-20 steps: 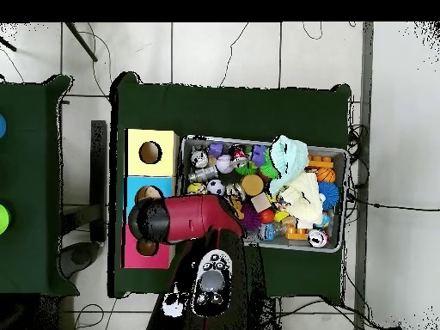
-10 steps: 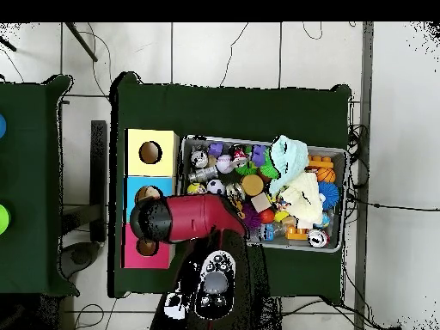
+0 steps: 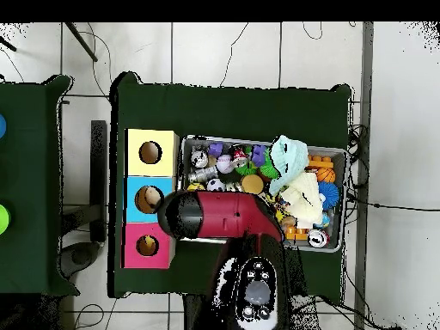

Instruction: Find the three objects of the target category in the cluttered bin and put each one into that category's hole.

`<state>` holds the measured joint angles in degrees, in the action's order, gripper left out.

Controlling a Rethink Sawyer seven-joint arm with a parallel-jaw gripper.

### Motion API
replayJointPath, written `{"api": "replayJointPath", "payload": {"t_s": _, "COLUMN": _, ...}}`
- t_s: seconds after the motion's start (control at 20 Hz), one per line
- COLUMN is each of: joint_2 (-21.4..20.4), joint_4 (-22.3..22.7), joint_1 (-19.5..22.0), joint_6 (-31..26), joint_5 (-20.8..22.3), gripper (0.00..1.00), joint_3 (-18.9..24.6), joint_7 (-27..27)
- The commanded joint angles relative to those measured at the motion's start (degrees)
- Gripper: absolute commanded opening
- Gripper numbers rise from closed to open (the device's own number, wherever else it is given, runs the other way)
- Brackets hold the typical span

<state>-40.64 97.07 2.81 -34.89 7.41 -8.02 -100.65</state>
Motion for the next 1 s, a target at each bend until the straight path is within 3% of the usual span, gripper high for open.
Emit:
{"api": "replayJointPath", "payload": {"t_s": 0.05, "joint_2": -4.96, "joint_4": 2.28, "joint_1": 3.63, "joint_6": -6.4, "joint_5": 1.01, "gripper": 0.0, "joint_3": 4.37, "joint_7": 2.33}}
{"api": "replayJointPath", "payload": {"t_s": 0.55, "joint_2": -9.0, "joint_4": 1.97, "joint_1": 2.5, "joint_6": -11.76, "joint_5": 1.72, "gripper": 0.0, "joint_3": 3.77, "joint_7": 1.59}}
{"api": "replayJointPath", "payload": {"t_s": 1.0, "joint_2": -9.52, "joint_4": 1.4, "joint_1": 2.04, "joint_6": -13.13, "joint_5": 2.24, "gripper": 0.0, "joint_3": 3.93, "joint_7": 0.7}}
